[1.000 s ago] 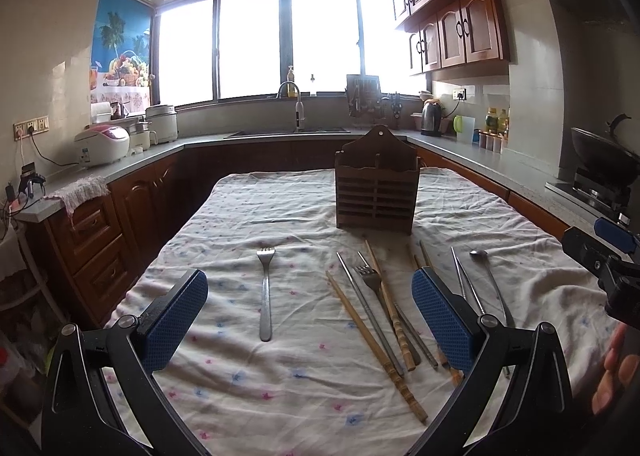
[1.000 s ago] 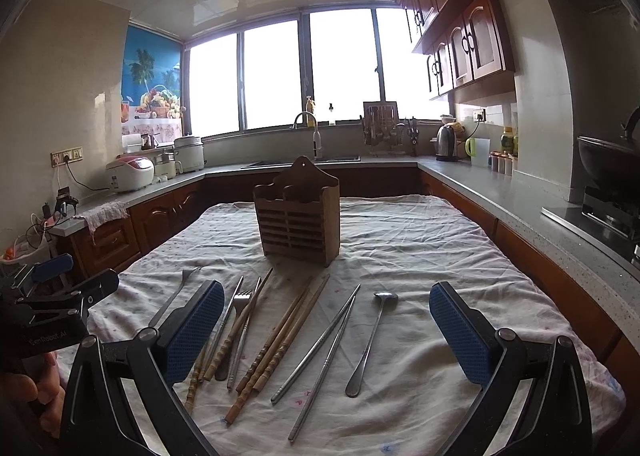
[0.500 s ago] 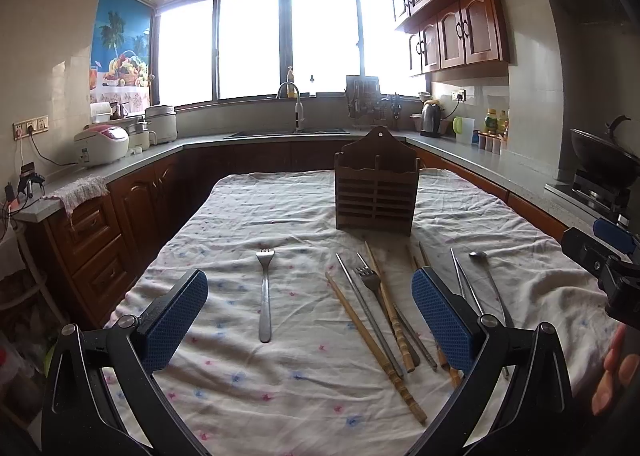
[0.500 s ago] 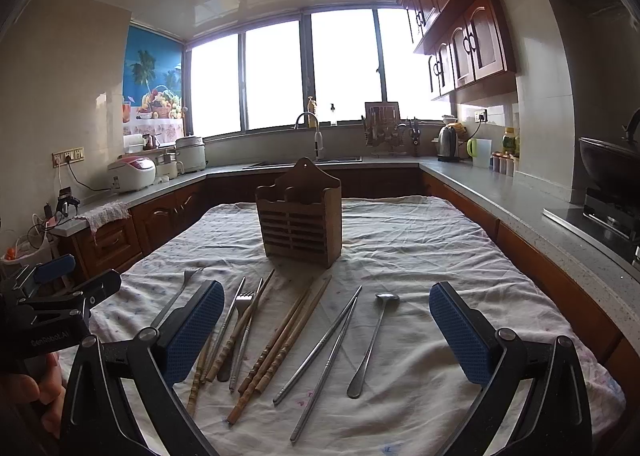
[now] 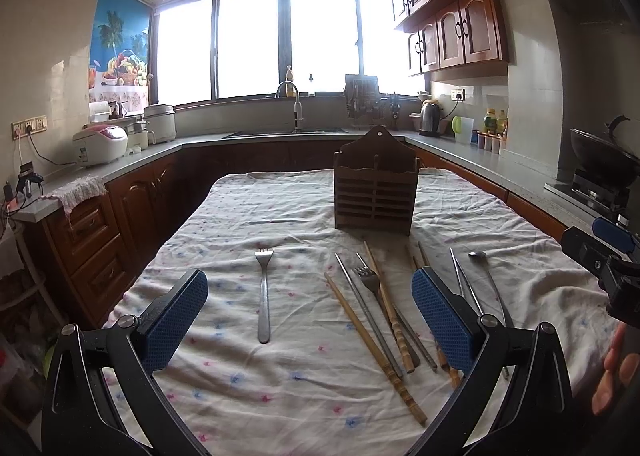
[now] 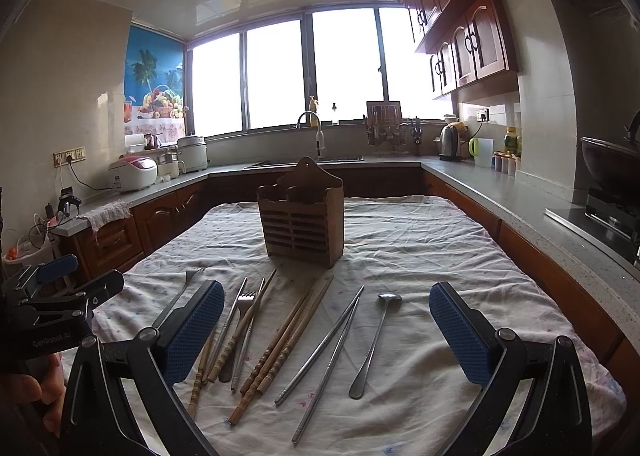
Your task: Organize utensils
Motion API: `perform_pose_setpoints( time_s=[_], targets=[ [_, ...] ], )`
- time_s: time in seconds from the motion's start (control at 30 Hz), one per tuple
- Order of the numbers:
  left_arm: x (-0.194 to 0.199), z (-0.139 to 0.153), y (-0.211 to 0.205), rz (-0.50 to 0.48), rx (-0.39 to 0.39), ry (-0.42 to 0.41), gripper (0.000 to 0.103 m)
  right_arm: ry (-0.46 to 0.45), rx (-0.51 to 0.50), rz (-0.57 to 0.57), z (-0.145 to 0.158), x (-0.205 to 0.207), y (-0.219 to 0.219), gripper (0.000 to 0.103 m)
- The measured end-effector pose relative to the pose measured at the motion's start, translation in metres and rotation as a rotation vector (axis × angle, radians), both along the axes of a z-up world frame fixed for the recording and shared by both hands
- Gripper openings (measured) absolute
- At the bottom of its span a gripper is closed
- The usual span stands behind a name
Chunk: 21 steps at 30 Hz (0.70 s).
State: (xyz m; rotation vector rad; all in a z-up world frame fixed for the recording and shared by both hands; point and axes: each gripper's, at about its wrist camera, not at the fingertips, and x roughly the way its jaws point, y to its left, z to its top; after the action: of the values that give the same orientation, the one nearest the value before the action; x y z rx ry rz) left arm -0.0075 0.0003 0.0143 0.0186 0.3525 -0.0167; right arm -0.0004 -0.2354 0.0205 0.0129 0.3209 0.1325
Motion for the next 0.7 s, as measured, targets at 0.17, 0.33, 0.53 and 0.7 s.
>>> perform_pose_setpoints(
  time_s=[0.17,0.33,0.53,0.7],
  targets=[
    [0.006,-0.002,0.001,-0.014,-0.009,0.026,0.103,0.005,0.002,0.002,0.000,0.001,0.000,0.103],
    [0.026,-0.005,0.004,-0.025,-0.030,0.103,0.103,0.034,0.004,0.006,-0.001,0.009,0.001,0.103],
    [0.061,-0.010,0.009,-0.043,-0.068,0.212,0.103,0.097,0.015,0.005,-0.002,0.028,-0.005,0.103],
    [0.101,-0.013,0.009,-0.083,-0.110,0.311,0.103,0.175,0.038,-0.003,-0.009,0.054,-0.014,0.102]
  ],
)
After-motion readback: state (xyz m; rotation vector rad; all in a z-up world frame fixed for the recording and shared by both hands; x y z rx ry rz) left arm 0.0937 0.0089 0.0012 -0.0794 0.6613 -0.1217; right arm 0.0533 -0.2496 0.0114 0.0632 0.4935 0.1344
